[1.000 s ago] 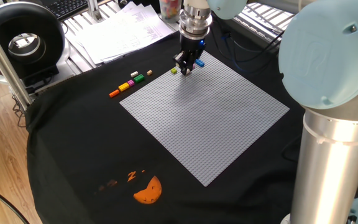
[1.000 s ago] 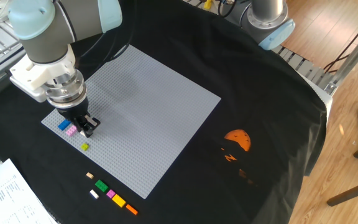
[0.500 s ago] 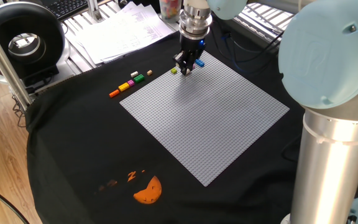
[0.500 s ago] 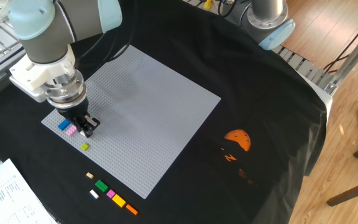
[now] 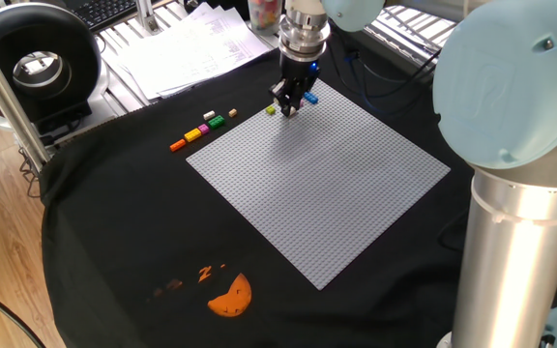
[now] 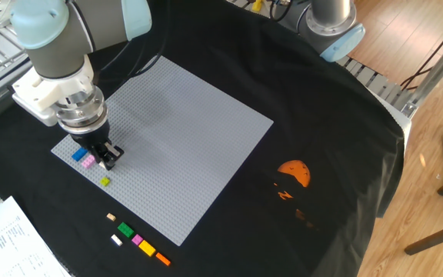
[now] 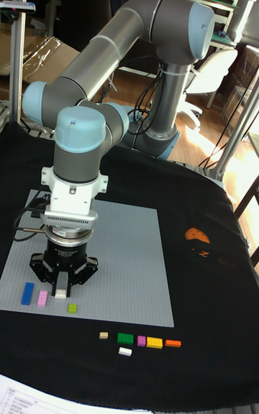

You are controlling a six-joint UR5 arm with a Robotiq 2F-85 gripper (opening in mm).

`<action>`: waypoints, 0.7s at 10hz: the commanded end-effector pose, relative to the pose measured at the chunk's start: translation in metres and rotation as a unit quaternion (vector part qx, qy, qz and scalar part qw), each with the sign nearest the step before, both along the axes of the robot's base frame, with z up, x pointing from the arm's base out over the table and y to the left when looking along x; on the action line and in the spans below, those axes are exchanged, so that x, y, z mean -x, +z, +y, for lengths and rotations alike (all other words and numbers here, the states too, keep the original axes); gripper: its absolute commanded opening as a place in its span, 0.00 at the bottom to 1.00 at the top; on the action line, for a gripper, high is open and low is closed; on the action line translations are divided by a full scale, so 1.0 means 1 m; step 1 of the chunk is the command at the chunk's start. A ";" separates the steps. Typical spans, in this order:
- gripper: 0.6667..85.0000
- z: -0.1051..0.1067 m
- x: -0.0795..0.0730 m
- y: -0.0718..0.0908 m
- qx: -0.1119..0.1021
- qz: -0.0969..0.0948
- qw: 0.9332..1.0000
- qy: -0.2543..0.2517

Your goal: Build with small Lego blocks

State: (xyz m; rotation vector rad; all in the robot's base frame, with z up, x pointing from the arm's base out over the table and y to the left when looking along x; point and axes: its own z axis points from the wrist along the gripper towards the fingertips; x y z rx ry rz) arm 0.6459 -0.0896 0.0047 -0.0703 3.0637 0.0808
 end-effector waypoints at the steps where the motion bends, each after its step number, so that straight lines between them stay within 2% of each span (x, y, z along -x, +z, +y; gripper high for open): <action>1: 0.10 0.004 0.004 0.001 -0.011 0.004 1.000 -0.002; 4: 0.10 0.004 0.006 0.001 -0.011 0.007 1.000 0.004; 7: 0.10 0.002 0.003 -0.002 -0.010 0.000 1.000 0.006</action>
